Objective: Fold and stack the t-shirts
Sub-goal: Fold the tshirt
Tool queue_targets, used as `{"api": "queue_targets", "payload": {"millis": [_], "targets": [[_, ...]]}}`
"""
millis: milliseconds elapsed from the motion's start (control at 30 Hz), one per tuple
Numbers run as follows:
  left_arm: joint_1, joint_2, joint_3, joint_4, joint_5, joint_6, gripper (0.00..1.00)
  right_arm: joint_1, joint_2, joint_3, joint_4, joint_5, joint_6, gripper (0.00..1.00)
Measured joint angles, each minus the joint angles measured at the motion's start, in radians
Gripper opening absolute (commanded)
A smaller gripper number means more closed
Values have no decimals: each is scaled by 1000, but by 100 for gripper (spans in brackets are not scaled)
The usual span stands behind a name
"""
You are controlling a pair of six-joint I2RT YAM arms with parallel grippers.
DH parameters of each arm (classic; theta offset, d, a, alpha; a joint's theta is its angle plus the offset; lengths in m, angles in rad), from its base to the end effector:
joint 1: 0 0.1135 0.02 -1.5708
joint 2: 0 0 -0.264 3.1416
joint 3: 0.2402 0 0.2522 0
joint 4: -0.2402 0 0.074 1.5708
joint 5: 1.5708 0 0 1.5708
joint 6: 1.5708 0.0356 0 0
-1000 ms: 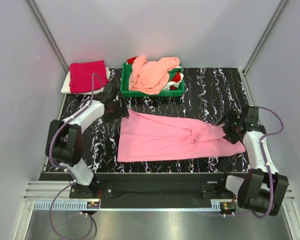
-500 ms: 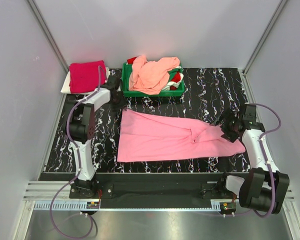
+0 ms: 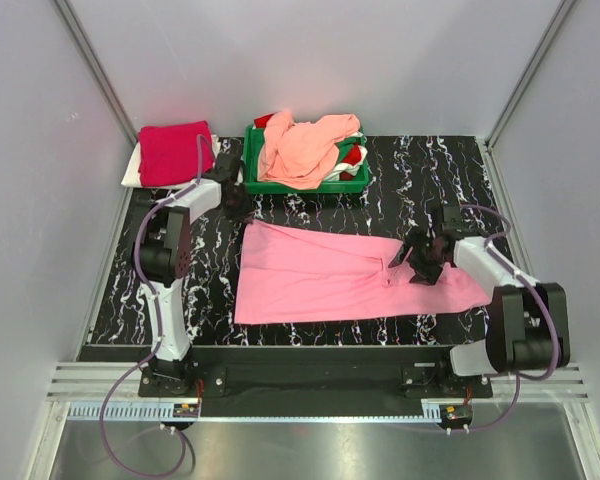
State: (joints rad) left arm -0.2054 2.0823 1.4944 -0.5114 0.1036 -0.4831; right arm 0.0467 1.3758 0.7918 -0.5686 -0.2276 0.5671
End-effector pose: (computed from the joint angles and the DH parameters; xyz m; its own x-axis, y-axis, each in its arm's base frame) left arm 0.4261 -0.0925 0.1603 -0.8880 -0.2870 -0.3594 -0.1848 0.9382 -0.2926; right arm 0.2498 0.0197 0.1882 -0.8435 0.4845 -0.2318 0.3748 0.8401 0.3921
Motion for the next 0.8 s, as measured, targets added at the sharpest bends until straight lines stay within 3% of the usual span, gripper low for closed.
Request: {"api": "queue_targets", "payload": {"millis": [100,333,367,400,667,800], "targets": [[0,-8,-14,6,6,0,0,33,73,27,11,6,6,62],[0,-21,-31,9,14,0,0,57,127,44,32,16,11,18],[0,-21,-31,9,14,0,0,58,128,45,33,18,13,6],[0,-21,-31,9,14,0,0,60,128,45,35,18,11,0],[0,-40,-31,-11,17,2,0,65,116,61,11,46,4,0],[0,-90,-31,-36,13,13,0,54,98,173,-68,110,-28,0]]}}
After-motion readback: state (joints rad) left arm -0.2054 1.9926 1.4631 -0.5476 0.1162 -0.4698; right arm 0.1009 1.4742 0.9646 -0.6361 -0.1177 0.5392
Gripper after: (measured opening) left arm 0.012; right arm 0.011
